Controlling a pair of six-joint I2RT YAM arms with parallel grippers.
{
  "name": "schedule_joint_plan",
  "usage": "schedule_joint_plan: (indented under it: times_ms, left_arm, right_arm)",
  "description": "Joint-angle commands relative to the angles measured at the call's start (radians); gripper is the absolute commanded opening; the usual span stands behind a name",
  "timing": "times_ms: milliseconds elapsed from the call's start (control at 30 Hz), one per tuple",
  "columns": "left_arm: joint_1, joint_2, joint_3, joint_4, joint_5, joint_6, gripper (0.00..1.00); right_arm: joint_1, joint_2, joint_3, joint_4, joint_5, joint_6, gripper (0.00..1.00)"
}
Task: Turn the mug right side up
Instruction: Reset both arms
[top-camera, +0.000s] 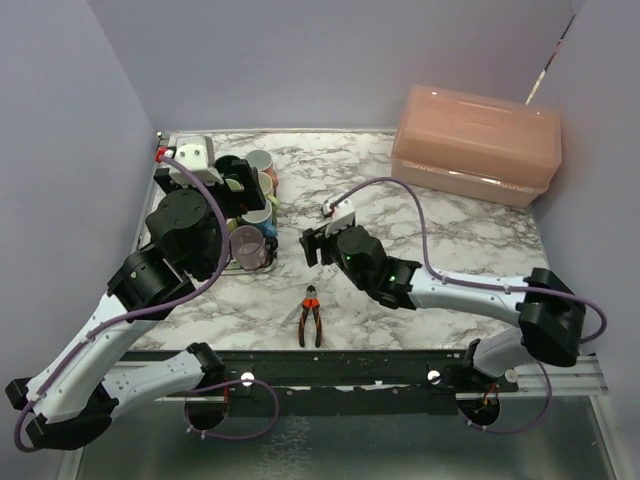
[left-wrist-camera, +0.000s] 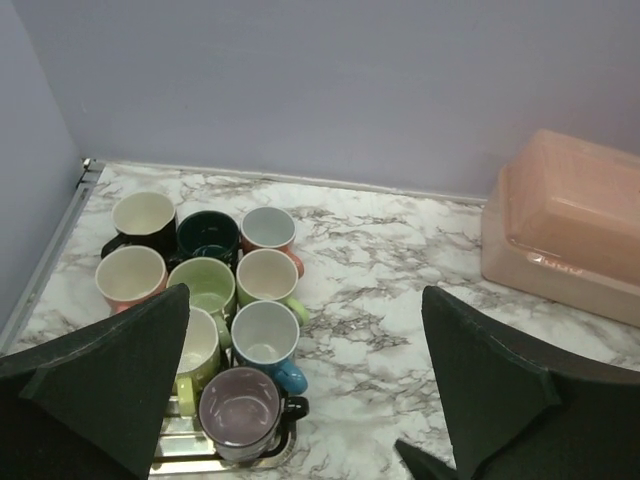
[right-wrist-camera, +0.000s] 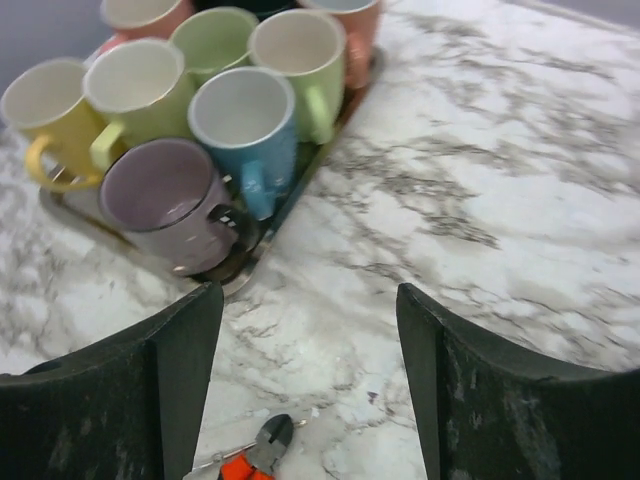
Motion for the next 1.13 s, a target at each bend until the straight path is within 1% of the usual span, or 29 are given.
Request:
schedule_joint_plan:
  times_ms: [0, 67, 133, 200, 233, 300, 367, 433, 467, 533, 600, 667, 767, 833, 933, 1100]
  left_arm:
    - [0.0, -0.088, -0.052, -0.023, -0.09, 0.008, 0.99]
    - [0.0, -0.118, -0.051, -0.074, -0.107, -0.019, 0.99]
    - [0.0, -0.144, -0.051, -0.121, -0.115, -0.036, 0.99]
    - [0.0, -0.185, -0.073, -0.13, -0.121, -0.051, 0.99]
    - [0.0, -0.217, -0.085, -0.131, -0.125, -0.059, 0.99]
    - [0.001, -0.258, -0.102, -0.131, -0.145, -0.068, 0.99]
    - [0.0, -0.292, -0.108, -0.146, -0.159, -0.079, 0.99]
    - [0.0, -0.317, -0.101, -0.165, -0.157, -0.081, 0.99]
    - [0.001, -0.323, -0.094, -0.182, -0.157, -0.081, 0.99]
    - [0.001, -0.332, -0.076, -0.222, -0.168, -0.089, 0.99]
    - [0.0, -0.339, -0.059, -0.252, -0.181, -0.095, 0.99]
    - [0.001, -0.345, -0.045, -0.267, -0.19, -0.096, 0.99]
    - [0.001, -0.344, -0.029, -0.276, -0.19, -0.081, 0.99]
    - [0.0, -0.339, -0.022, -0.278, -0.175, -0.062, 0.99]
    - [0.0, -0.334, -0.014, -0.278, -0.161, -0.04, 0.99]
    - [0.0, -0.309, -0.001, -0.279, -0.16, -0.026, 0.99]
  right_arm:
    - [-0.007, -0.143, -0.015, -0.185, 0.359, 0.134, 0.74]
    - [-0.007, -0.208, 0.012, -0.302, 0.507, 0.187, 0.75]
    - [-0.007, -0.257, 0.059, -0.462, 0.661, 0.256, 0.75]
    - [-0.007, -0.3, 0.116, -0.637, 0.76, 0.345, 0.75]
    - [-0.007, -0.318, 0.143, -0.76, 0.801, 0.39, 0.76]
    - [-0.007, -0.351, 0.203, -0.933, 0.858, 0.483, 0.76]
    - [-0.007, -0.386, 0.265, -1.111, 0.882, 0.588, 0.76]
    - [-0.007, -0.43, 0.312, -1.216, 0.884, 0.626, 0.76]
    - [-0.007, -0.455, 0.333, -1.241, 0.887, 0.627, 0.76]
    - [-0.007, -0.518, 0.356, -1.265, 0.894, 0.607, 0.76]
    - [-0.007, -0.585, 0.357, -1.241, 0.909, 0.558, 0.76]
    - [-0.007, -0.656, 0.337, -1.15, 0.932, 0.452, 0.76]
    - [-0.007, -0.757, 0.284, -0.947, 0.945, 0.238, 0.76]
    - [-0.007, -0.804, 0.262, -0.849, 0.939, 0.132, 0.76]
    - [-0.007, -0.836, 0.266, -0.813, 0.927, 0.071, 0.76]
    - [-0.008, -0.842, 0.291, -0.799, 0.921, 0.022, 0.76]
